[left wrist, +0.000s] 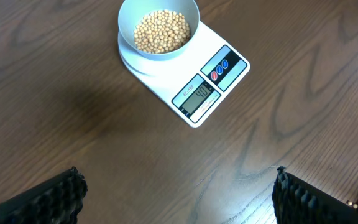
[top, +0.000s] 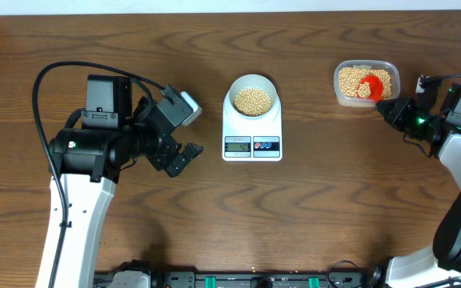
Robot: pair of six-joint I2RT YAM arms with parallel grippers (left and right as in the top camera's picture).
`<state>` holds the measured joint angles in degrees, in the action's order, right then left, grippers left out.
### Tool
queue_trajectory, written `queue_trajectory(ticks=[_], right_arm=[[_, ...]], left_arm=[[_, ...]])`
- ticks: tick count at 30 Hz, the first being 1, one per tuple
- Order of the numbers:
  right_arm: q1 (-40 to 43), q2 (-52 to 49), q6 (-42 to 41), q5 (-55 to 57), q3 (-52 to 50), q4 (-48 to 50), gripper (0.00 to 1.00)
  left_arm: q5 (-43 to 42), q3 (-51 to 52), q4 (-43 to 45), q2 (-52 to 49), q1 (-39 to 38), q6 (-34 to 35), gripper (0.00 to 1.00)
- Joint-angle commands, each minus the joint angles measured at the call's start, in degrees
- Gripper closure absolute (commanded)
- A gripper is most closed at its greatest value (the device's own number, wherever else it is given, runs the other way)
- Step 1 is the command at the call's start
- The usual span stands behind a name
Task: Scoop item into bowl and weigh 50g on scale
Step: 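Dip the scoop into the soybean tub with the right gripper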
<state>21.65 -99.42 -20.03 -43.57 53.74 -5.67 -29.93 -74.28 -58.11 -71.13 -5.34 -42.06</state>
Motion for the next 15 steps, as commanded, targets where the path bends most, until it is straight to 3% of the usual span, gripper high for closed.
queue_trajectory(ticks=[1,10,15], right_arm=[[1.5,-1.1,-1.2,-7.3,0.2,0.6,0.99],[5.7,-1.1,-1.5,-20.3,0.2,5.1,0.99],[4.8,-1.1,-6.6,-24.8,0.2,8.8,0.99]], left_arm=[[-0.9,-1.0,-0.2,0.4,0.2,-0.5,0.02],[-0.9,-1.0,-0.2,0.4,0.2,-0.5,0.02],[-0.9,-1.0,-0.2,0.4,0.2,-0.5,0.02]])
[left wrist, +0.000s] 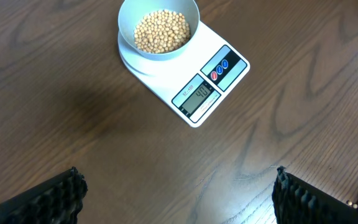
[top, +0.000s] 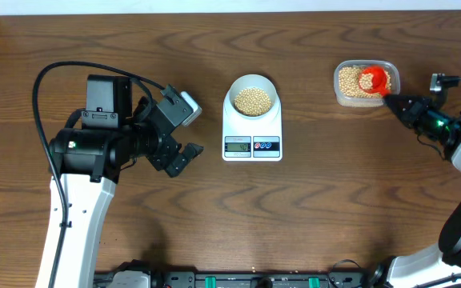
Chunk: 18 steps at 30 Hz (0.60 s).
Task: Scoop item into bowl and weigh 50g on scale
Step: 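Dip the scoop into the soybean tub with the right gripper, then lift the refilled scoop and carry it left over the bowl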
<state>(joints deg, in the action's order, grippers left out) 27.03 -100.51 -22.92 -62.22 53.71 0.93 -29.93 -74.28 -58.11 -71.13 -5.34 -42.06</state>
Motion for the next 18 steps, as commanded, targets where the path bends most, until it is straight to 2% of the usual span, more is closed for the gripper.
queue_trajectory(ticks=[1,8,18], right_arm=[[-1.4,0.0,-6.4,-6.6,0.2,4.8,0.99],[-7.8,0.0,-13.0,-7.2,0.2,15.7,0.99],[-19.7,0.0,-13.2,-5.2,0.2,19.7,0.99]], left_arm=[[-0.9,-1.0,-0.2,0.4,0.2,-0.5,0.02],[-0.9,-1.0,-0.2,0.4,0.2,-0.5,0.02],[-0.9,-1.0,-0.2,0.4,0.2,-0.5,0.02]])
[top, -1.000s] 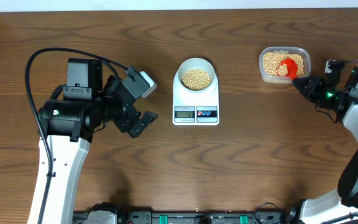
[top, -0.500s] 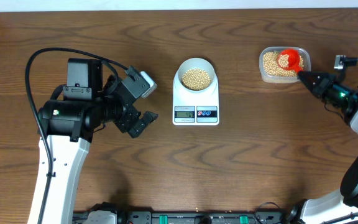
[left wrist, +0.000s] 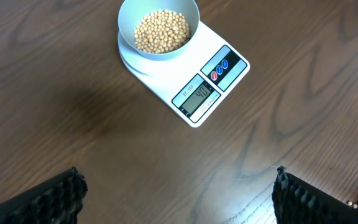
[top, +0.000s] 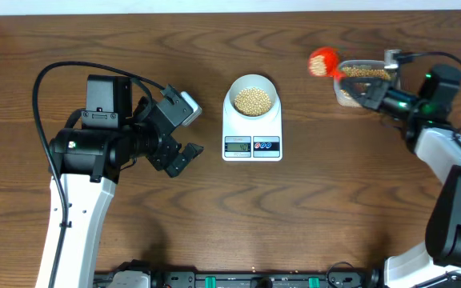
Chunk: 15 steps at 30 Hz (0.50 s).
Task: Scoop item into bowl and weigh 50g on scale
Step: 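Lift the refilled scoop and carry it left over the bowl, then tip the scoop over the white bowl to pour more soybeans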
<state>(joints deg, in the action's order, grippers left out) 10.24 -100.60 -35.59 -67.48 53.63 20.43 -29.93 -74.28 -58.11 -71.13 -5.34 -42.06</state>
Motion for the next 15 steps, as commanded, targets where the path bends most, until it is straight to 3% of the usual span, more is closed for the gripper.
queue_trajectory(ticks=[1,7,15], right_arm=[[-4.1,0.1,0.0,0.1,0.3,0.3,0.99],[-9.9,0.1,9.4,0.6,0.3,1.3,0.99],[-15.5,0.1,23.1,9.8,0.3,1.3,0.99]], left_arm=[[-0.9,-1.0,-0.2,0.4,0.2,-0.5,0.02],[-0.9,-1.0,-0.2,0.4,0.2,-0.5,0.02],[-0.9,-1.0,-0.2,0.4,0.2,-0.5,0.02]])
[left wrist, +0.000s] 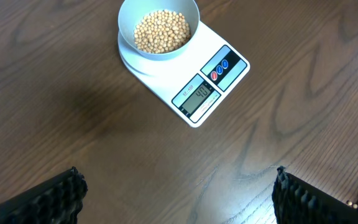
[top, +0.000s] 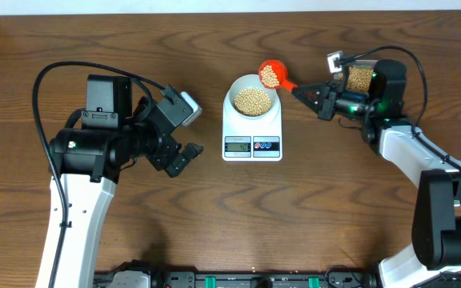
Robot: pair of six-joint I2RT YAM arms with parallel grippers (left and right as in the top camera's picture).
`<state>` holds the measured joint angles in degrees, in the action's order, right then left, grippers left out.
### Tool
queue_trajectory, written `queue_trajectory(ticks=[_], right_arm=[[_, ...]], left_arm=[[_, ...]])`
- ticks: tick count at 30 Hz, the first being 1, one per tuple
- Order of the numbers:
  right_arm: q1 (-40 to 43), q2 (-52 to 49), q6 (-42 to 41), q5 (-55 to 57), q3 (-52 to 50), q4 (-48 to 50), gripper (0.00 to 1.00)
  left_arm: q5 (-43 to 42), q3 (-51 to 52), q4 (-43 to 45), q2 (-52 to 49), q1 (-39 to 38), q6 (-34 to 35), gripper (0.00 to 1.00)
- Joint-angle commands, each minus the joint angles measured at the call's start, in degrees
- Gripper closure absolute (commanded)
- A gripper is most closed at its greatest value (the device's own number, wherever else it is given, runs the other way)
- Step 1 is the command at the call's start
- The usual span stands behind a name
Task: Scoop item into bowl and weigh 50g on scale
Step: 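Tip the scoop over the white bowl to pour more soybeans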
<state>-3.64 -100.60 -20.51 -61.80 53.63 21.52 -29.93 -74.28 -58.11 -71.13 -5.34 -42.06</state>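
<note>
A white bowl half full of yellow beans sits on the white scale, whose display is lit. My right gripper is shut on the handle of a red scoop full of beans, held at the bowl's upper right rim. Behind that arm, the clear bean container is partly hidden. My left gripper hangs open over bare table left of the scale, its fingertips wide apart with nothing between them.
The left arm's base and cable fill the left side of the table. The right arm stretches in from the right edge across the container. Bare wood lies in front of the scale.
My right gripper has carried the loaded red scoop leftward from just left of the container to the bowl's upper right rim. The left arm has not moved.
The red scoop was down among the beans in the container with my right gripper at it. It then sat at the container's right side, later hung loaded left of the container, and now is at the bowl's rim. The left gripper stayed open and still.
</note>
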Motion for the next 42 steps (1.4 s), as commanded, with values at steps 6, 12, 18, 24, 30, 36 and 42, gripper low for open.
queue_trajectory(ticks=[6,12,18,24,30,36,42], right_arm=[[-5.1,0.1,15.0,12.2,0.3,0.1,0.99],[-5.8,0.1,18.3,12.2,0.3,0.2,0.99],[-5.8,0.1,20.4,12.2,0.3,0.2,0.99],[-5.9,0.1,23.0,12.2,0.3,0.2,0.99],[-5.9,0.1,24.5,12.2,0.3,0.2,0.99],[-5.9,0.1,24.5,12.2,0.3,0.2,0.99],[-5.9,0.1,28.6,12.2,0.3,0.2,0.99]], left_arm=[[-0.9,-1.0,-0.2,0.4,0.2,-0.5,0.02],[-0.9,-1.0,-0.2,0.4,0.2,-0.5,0.02],[-0.9,-1.0,-0.2,0.4,0.2,-0.5,0.02],[-0.9,-1.0,-0.1,0.4,0.2,-0.5,0.02],[-0.9,-1.0,-0.1,0.4,0.2,-0.5,0.02],[-0.9,-1.0,-0.2,0.4,0.2,-0.5,0.02],[-0.9,-1.0,-0.2,0.4,0.2,-0.5,0.02]])
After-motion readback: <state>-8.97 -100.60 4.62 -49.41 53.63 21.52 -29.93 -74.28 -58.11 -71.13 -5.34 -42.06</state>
